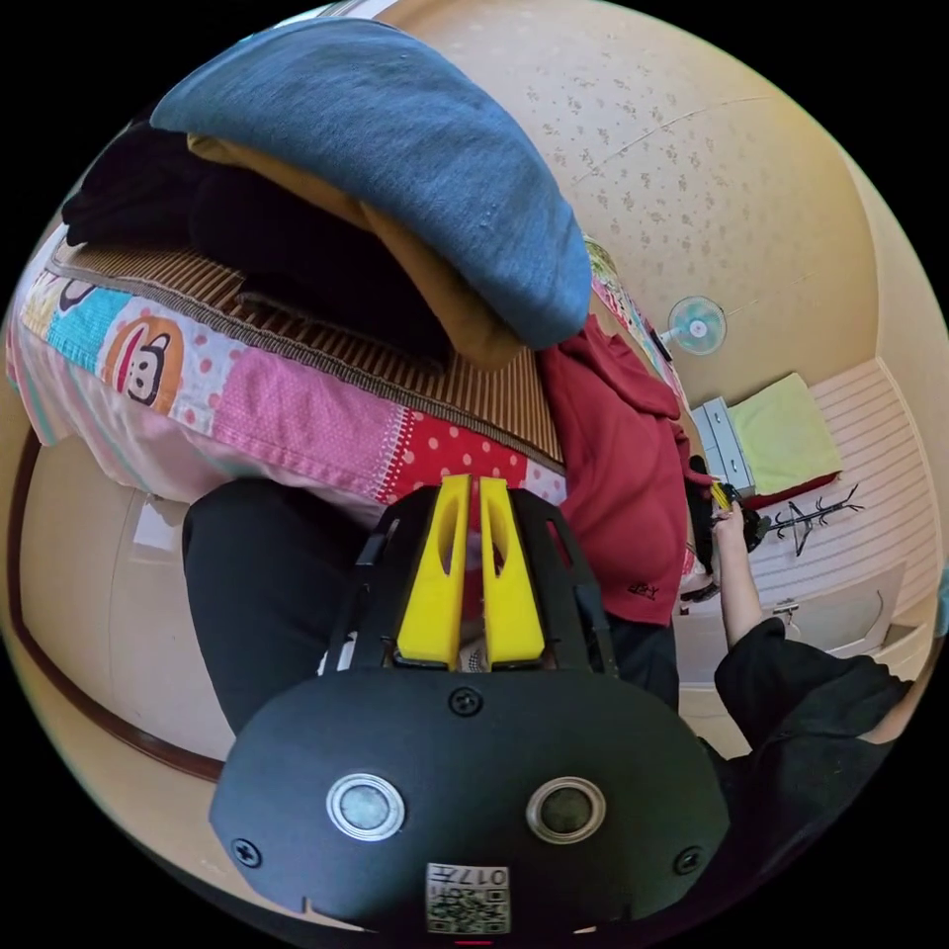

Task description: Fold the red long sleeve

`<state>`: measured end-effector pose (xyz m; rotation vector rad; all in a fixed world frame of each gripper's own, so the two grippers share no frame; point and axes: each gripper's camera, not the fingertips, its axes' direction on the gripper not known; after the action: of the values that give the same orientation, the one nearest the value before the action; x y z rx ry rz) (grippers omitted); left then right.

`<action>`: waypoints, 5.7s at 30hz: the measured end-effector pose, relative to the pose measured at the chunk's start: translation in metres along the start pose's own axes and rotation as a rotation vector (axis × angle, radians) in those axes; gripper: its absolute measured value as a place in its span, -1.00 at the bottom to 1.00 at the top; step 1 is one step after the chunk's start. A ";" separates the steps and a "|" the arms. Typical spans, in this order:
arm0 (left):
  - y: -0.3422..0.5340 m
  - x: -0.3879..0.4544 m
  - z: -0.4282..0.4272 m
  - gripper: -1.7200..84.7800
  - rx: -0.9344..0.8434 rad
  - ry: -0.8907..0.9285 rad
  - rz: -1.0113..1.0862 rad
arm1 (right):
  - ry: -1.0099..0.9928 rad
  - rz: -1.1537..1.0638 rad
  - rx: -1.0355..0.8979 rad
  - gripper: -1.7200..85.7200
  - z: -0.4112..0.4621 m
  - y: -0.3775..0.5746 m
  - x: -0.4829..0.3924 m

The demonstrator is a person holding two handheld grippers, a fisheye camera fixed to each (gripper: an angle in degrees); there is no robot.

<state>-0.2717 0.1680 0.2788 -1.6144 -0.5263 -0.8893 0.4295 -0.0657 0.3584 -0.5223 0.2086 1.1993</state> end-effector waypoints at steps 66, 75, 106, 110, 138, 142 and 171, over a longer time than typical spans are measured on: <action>-0.032 -0.054 -0.092 -0.98 0.105 0.202 -0.234 | 0.438 0.258 0.075 -0.86 -0.154 -0.008 0.118; -0.027 -0.041 -0.090 -0.98 0.082 0.229 -0.123 | 0.109 -0.261 0.297 -0.94 -0.120 -0.050 -0.140; 0.037 -0.048 -0.039 -0.98 0.157 0.255 0.165 | 0.139 -0.303 0.119 -0.88 0.086 0.135 0.007; 0.041 -0.048 -0.016 -0.98 0.146 0.234 0.207 | -0.133 -0.598 -0.067 -0.83 0.172 0.249 -0.122; 0.062 -0.047 0.107 -0.91 0.132 0.153 0.344 | 0.446 -0.792 -0.521 -0.85 0.436 0.430 0.102; 0.061 -0.039 0.130 -0.87 0.115 0.105 0.360 | 0.455 -0.500 -0.630 -0.90 0.472 0.388 0.109; -0.173 0.174 0.398 -0.88 -0.092 -0.478 0.614 | 0.364 -0.753 -0.453 -0.95 0.401 0.568 0.088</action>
<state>-0.1894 0.5700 0.5021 -1.9271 -0.2782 -0.0668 -0.1113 0.3534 0.5111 -1.1024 0.0312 0.3977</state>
